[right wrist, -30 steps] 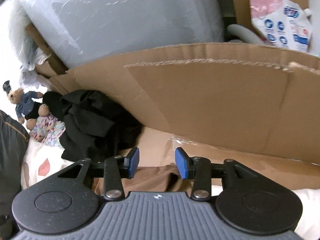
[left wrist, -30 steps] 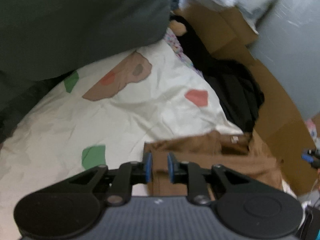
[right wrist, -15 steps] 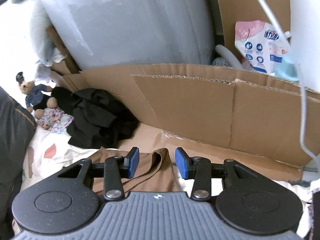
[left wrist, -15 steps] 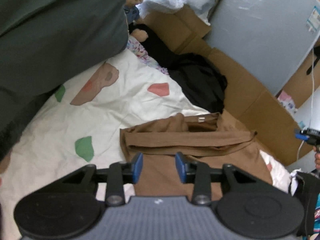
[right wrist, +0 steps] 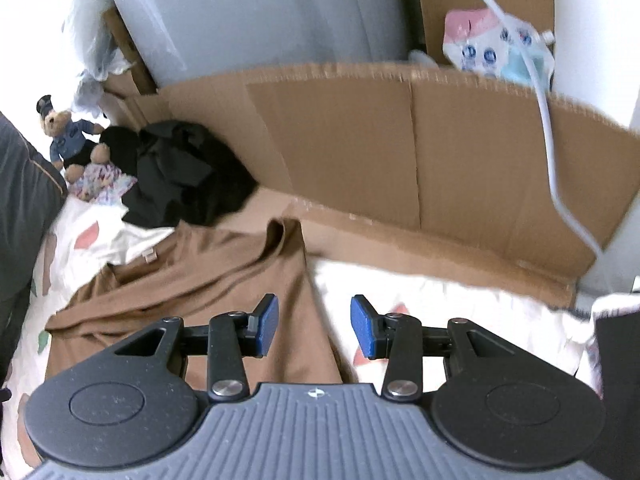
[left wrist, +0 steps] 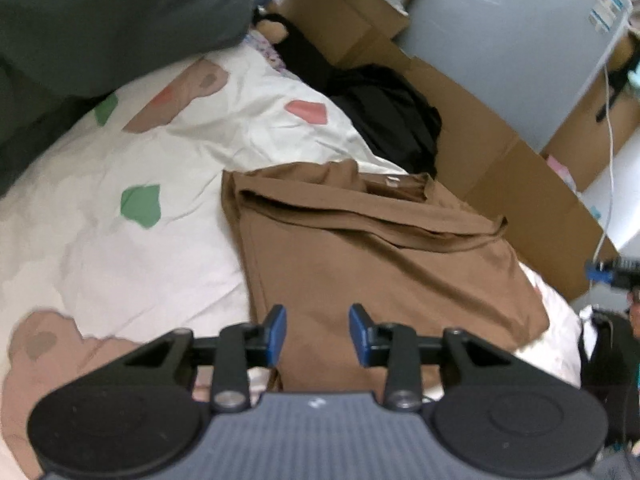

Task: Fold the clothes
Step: 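Move both tools to the folded shirt edge and close on it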

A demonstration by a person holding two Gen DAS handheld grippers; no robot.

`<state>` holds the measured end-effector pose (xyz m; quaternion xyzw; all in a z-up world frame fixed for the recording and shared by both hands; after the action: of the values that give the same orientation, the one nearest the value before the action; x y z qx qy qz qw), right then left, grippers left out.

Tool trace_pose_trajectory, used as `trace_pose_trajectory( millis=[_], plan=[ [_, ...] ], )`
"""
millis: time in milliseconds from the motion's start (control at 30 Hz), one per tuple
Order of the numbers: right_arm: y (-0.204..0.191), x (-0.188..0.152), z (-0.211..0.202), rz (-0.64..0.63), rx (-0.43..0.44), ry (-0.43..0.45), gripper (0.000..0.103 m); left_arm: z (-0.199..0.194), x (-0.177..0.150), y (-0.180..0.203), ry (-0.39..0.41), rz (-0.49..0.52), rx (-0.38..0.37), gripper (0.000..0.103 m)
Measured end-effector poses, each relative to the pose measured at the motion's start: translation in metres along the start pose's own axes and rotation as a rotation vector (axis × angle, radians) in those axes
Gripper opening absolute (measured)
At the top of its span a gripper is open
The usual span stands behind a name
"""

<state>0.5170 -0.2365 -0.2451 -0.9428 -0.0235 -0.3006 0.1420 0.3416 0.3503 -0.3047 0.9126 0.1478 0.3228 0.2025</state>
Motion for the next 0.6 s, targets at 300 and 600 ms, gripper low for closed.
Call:
trace_pose_trajectory(
  millis=[300,600],
  plan=[
    [0.022,-0.077,0.023,0.164,0.025,-0.058,0.044,0.009,-0.043,-0.012,-0.078,-0.114,-0.065,0.036],
    [0.039,-0.123,0.032,0.426,0.102,-0.031,0.044,0.006,-0.074,-0.037,-0.097,-0.382,-0.172,0.036]
  ],
)
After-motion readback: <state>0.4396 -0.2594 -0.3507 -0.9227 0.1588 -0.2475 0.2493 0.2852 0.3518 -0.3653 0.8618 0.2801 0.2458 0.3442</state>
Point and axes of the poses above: each gripper's, at about its wrist camera, not at the fingertips, and z roughly the way its jaws point, y to its right, x to its top, the point moved 5 cm from there along z, roughly the way its jaws point, and after that the axes turned 5 degrees about -z, right-handed, at the moved point
